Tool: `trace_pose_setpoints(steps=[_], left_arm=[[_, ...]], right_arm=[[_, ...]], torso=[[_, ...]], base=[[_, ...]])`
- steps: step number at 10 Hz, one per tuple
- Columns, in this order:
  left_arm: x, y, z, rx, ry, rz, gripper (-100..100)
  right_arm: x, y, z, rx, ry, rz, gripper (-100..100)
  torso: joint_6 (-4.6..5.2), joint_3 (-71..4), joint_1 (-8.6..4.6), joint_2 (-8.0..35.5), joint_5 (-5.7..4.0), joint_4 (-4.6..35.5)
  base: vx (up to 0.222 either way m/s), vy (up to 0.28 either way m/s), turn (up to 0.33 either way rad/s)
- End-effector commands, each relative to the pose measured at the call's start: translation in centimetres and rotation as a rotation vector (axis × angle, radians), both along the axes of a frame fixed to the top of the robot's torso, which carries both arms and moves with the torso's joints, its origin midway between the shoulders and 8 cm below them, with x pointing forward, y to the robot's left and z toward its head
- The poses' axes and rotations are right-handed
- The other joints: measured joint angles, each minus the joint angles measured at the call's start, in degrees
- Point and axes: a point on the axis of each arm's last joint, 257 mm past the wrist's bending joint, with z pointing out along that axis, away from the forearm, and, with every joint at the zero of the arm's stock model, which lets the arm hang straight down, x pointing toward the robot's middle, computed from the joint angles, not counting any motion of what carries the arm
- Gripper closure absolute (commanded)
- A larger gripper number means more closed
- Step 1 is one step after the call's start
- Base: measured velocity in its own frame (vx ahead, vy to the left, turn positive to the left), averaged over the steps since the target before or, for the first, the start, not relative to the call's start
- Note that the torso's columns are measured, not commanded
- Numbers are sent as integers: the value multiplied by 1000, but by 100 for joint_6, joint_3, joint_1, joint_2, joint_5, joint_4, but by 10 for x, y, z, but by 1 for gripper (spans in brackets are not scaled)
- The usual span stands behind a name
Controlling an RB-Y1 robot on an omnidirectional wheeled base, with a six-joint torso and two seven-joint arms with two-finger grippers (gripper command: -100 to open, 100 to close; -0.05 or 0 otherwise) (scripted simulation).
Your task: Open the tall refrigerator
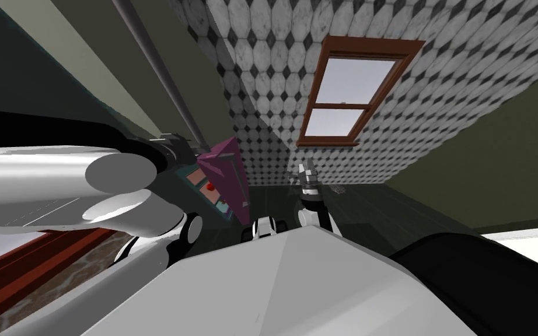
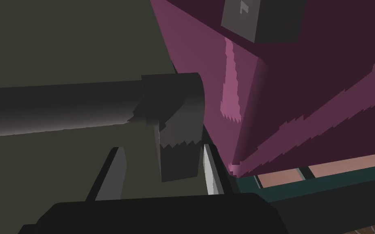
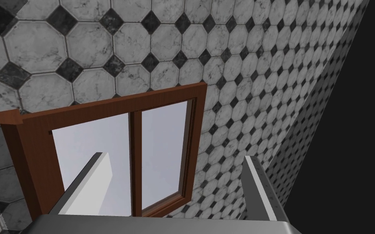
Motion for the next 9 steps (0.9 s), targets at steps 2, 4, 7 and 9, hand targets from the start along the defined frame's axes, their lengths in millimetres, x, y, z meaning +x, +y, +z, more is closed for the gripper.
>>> trace_pose_setpoints(steps=[2, 4, 7, 9], left_arm=[[-1, 23, 13, 8, -37, 71, 100], [-2, 33, 16, 10, -41, 101, 100], [-6, 62, 24, 18, -57, 191, 100], [-8, 64, 12, 13, -29, 188, 100]], right_arm=[[0, 0, 0, 0, 0, 0, 0], [0, 0, 0, 0, 0, 0, 0], [0, 0, 0, 0, 0, 0, 0], [0, 0, 0, 0, 0, 0, 0]], torso=[[-10, 2, 44, -1, 10, 5], [-18, -7, 60, -13, 23, -4], [-24, 21, 19, 25, 3, 16], [-18, 37, 48, 55, 6, 25]], base=[[95, -270, 56], [66, -295, 72], [68, -353, 82], [30, -207, 27]])
